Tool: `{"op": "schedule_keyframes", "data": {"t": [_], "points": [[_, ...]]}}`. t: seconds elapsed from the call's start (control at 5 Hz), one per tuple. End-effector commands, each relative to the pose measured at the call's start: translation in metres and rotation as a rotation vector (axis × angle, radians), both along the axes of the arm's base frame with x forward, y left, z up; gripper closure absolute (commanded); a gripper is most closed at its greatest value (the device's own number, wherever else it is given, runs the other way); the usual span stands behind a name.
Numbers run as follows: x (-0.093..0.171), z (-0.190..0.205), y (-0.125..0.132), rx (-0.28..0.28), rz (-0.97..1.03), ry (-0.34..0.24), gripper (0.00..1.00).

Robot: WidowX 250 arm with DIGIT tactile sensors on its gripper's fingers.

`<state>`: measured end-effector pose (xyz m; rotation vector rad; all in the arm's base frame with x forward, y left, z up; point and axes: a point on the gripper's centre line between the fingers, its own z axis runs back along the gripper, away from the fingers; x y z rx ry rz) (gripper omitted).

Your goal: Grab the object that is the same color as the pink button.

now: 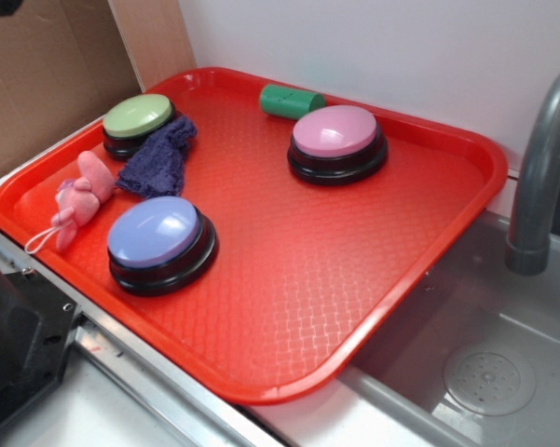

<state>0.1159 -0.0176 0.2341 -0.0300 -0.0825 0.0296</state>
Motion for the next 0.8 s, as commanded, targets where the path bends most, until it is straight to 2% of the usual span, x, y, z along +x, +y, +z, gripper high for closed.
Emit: {"op": "schedule_keyframes", "data": {"t": [0.0,0.4,0.6], "points": [[0.0,0.0,0.0,0.0,0.0,0.0,0.0],[0.015,-0.038,0.039,-0.072,0.256,-0.037,0.0],[0.021,-0.064,0.068,-0.07,0.423,-0.035,0.0]]}}
